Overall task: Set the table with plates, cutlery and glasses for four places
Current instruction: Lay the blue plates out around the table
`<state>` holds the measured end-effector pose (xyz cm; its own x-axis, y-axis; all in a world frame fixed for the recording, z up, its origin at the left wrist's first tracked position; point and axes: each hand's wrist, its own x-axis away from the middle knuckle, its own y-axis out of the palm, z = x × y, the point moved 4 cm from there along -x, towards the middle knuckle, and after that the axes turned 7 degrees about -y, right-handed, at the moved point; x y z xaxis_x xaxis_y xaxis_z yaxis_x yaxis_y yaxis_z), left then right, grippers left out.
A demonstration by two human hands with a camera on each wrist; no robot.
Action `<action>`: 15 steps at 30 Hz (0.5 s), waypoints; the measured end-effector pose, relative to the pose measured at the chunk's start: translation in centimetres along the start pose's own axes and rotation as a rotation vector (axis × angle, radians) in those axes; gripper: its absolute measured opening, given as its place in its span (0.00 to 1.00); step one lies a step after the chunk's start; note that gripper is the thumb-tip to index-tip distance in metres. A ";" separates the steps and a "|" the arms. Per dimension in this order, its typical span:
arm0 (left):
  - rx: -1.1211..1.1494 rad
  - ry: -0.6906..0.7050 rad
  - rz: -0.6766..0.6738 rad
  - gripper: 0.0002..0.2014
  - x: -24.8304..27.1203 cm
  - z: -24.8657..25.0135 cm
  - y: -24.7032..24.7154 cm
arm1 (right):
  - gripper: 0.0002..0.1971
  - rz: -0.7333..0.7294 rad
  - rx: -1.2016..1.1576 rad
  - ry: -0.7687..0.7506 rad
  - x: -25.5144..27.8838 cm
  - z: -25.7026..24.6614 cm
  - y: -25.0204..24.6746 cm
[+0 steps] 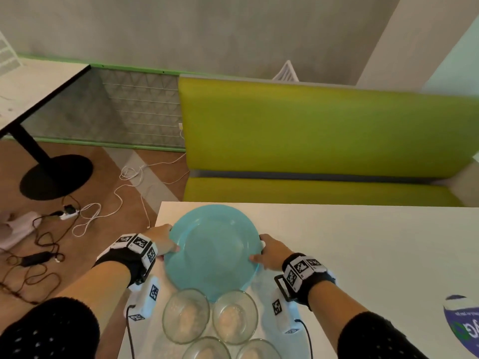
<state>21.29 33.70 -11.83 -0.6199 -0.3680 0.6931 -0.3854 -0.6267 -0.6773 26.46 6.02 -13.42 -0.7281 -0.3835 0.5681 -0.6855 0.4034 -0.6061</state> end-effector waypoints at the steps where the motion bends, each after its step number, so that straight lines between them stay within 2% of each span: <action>1: 0.004 -0.006 0.000 0.29 0.0 0.0 0.1 | 0.33 0.003 0.006 -0.005 0.1 -0.1 0.1; 5: 0.013 0.011 0.034 0.28 0.7 0.4 -0.5 | 0.35 0.059 0.012 -0.025 0.9 -0.6 -0.4; 8: -0.005 0.078 0.132 0.30 2.4 1.8 -2.5 | 0.35 0.178 -0.032 -0.079 2.2 -1.9 -2.2; 13: 0.134 0.230 0.190 0.29 6.0 5.1 -7.0 | 0.33 0.394 -0.101 -0.181 6.2 -4.1 -6.2; 15: 0.273 0.278 0.168 0.24 7.4 5.9 -8.2 | 0.30 0.478 -0.143 -0.200 8.6 -4.6 -7.5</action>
<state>23.90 32.06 0.29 -0.8336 -0.3050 0.4605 -0.0911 -0.7464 -0.6593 25.33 3.51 -1.46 -0.9539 -0.2743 0.1215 -0.2811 0.6757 -0.6815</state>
